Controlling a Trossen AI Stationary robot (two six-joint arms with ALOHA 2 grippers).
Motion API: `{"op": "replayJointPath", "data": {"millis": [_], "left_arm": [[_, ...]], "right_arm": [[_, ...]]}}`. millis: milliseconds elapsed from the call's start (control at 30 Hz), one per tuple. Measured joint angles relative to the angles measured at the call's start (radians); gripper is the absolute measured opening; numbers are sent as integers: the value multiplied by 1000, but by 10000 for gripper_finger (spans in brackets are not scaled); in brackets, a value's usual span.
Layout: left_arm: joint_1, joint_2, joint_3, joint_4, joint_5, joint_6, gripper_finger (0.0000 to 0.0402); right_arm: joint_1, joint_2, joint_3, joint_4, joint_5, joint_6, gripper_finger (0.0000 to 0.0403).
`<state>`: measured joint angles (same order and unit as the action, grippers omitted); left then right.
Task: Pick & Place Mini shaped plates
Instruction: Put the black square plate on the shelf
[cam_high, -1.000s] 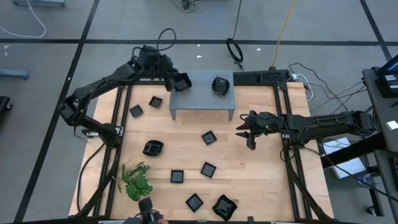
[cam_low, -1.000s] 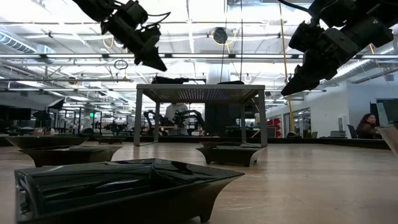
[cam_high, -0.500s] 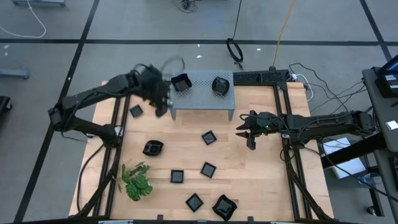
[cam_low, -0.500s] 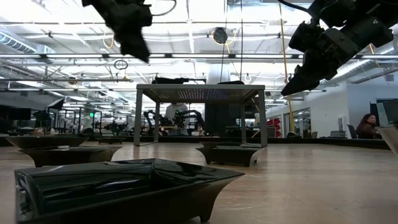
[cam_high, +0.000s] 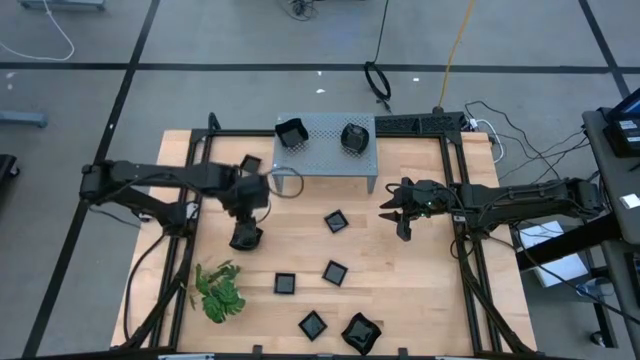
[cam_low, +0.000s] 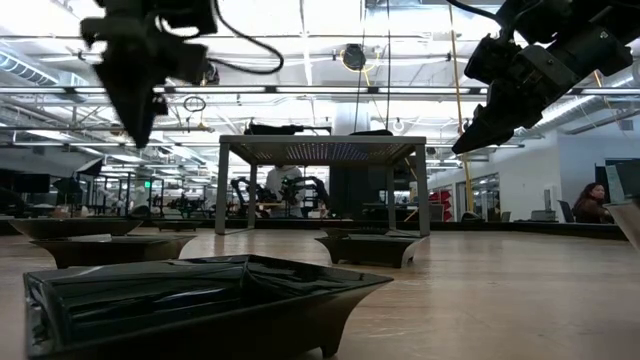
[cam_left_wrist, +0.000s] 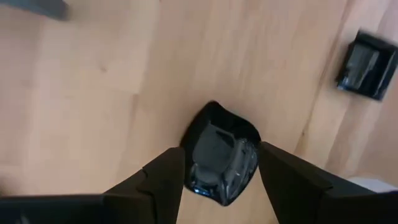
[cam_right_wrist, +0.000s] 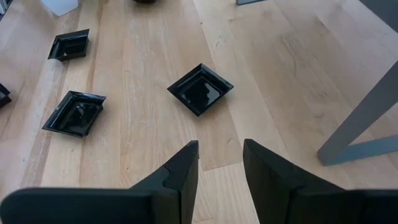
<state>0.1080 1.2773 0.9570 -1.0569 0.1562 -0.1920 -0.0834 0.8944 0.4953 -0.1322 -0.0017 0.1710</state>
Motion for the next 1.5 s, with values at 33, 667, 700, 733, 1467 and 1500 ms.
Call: {"op": "replayJointPath", "data": {"millis": [33,667,700,733,1467,1500], "left_arm": [[-15,-1,-29,25,0,-17,207],[-257,0,-306,336,-148,-395,207],[-270,0,-306,339,-161,-396,207],[-282,0,-306,343,-175,-396,207],[-433,68,-306,709,-315,-35,207],[-437,82,-306,751,-313,-8,207]], "right_arm": [[0,0,0,0,0,0,116],[0,0,0,0,0,0,116],[0,0,0,0,0,0,116],[0,0,0,0,0,0,116],[0,0,0,0,0,0,116],[0,0,0,0,0,0,116]]}}
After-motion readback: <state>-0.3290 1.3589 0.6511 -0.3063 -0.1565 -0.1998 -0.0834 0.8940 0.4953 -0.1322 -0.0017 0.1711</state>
